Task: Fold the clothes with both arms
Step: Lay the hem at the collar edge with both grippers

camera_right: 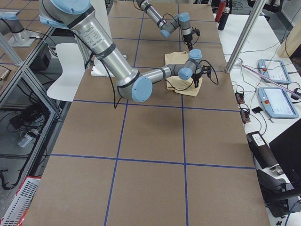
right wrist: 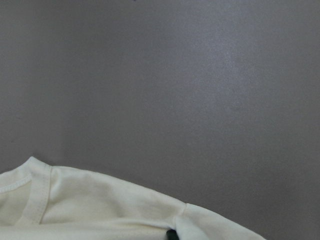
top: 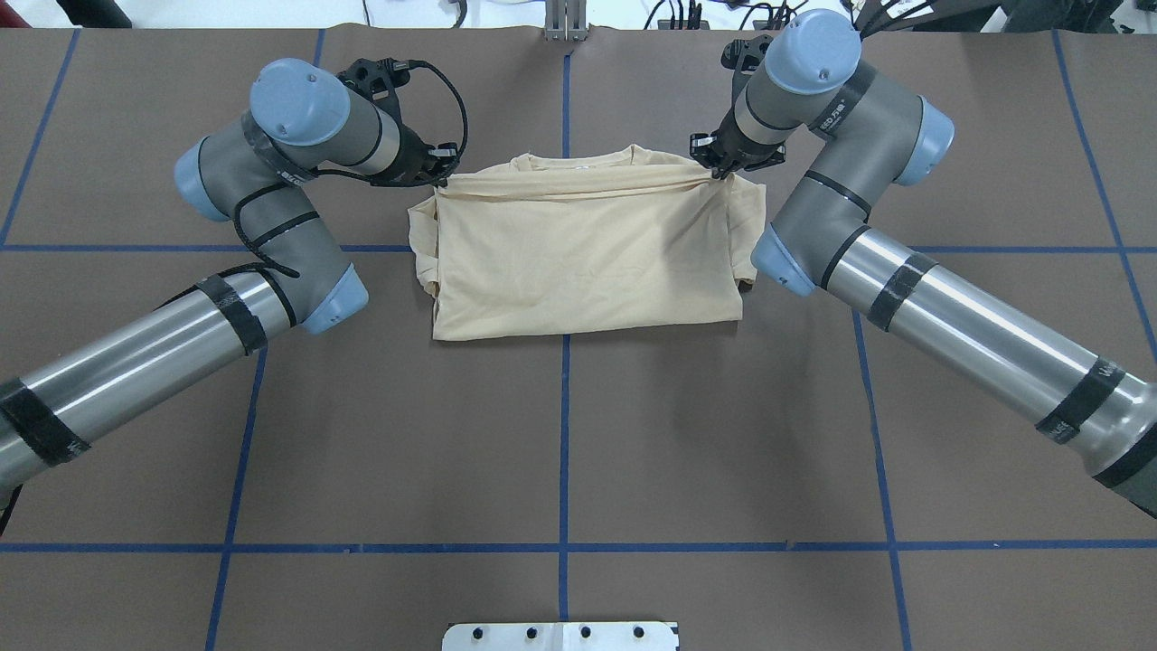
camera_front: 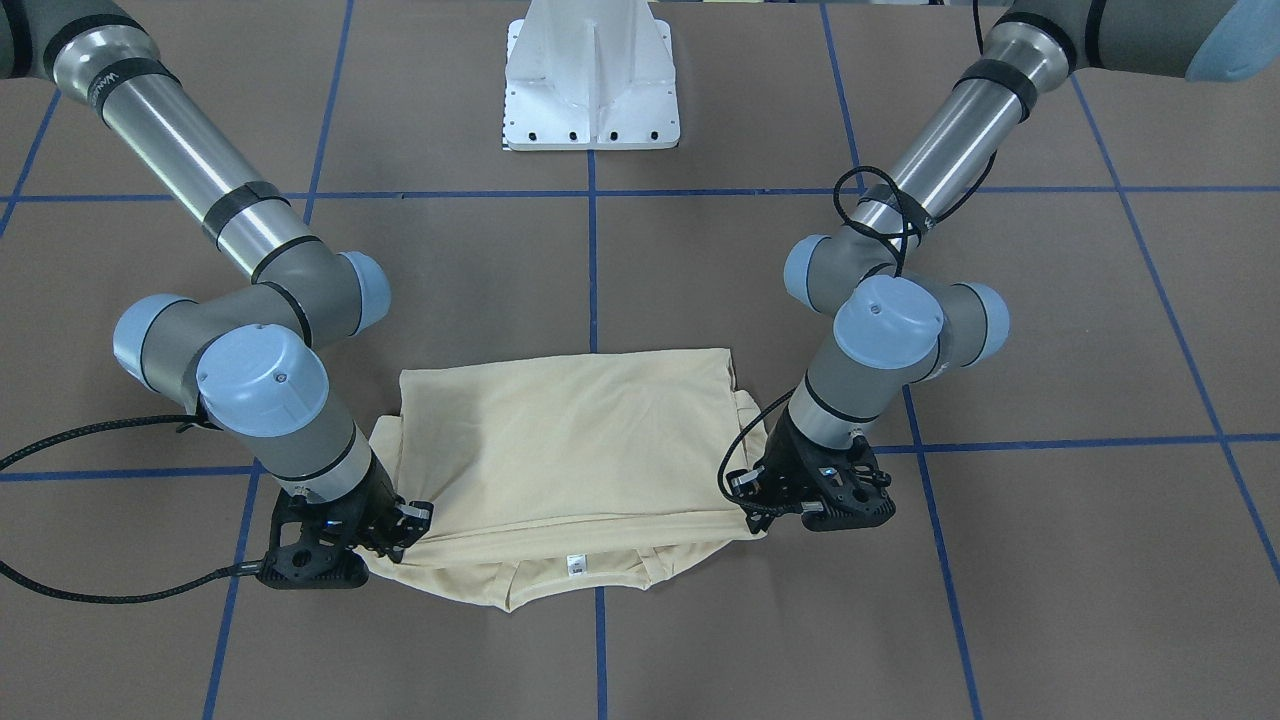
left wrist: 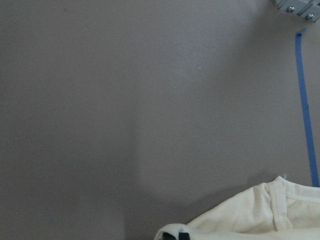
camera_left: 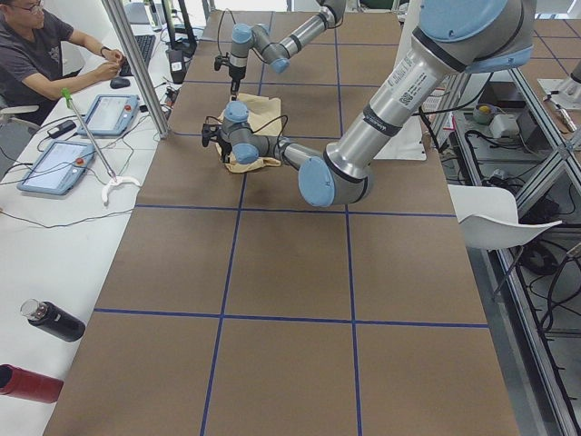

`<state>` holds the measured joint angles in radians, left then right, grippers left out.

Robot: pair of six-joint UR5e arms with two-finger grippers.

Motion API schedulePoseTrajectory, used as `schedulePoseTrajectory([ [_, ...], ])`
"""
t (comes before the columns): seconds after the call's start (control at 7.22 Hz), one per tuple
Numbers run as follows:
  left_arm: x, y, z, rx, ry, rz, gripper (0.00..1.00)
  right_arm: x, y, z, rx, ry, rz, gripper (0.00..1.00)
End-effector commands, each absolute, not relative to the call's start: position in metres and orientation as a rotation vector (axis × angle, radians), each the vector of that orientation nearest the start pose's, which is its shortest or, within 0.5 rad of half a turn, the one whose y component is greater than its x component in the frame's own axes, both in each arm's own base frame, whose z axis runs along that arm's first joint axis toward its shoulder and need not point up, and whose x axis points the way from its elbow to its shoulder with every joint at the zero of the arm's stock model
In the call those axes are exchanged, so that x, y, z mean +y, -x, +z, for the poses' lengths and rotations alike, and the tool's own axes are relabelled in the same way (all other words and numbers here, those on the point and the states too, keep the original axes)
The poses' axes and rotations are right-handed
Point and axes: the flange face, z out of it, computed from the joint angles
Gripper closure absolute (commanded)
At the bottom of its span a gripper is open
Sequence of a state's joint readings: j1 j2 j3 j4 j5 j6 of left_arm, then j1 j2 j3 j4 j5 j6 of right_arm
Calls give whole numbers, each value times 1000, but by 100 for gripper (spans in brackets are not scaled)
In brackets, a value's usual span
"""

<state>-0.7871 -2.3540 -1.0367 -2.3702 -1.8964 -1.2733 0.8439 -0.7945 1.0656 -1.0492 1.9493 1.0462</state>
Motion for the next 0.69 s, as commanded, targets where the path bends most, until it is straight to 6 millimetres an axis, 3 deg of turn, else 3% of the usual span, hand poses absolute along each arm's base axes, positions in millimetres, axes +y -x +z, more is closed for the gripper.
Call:
schedulePoseTrajectory([
  [0.0,-646,-501,329,1042,-285,-268,100,-671,466,357,-831,-217,152,100],
  [0.42,-646,-501,309,1068,-303,-253,100,-673,468,341,-848,-230,147,100],
  [0.55,-645,-500,306,1074,-308,-251,64,-672,467,342,-847,-230,146,100],
])
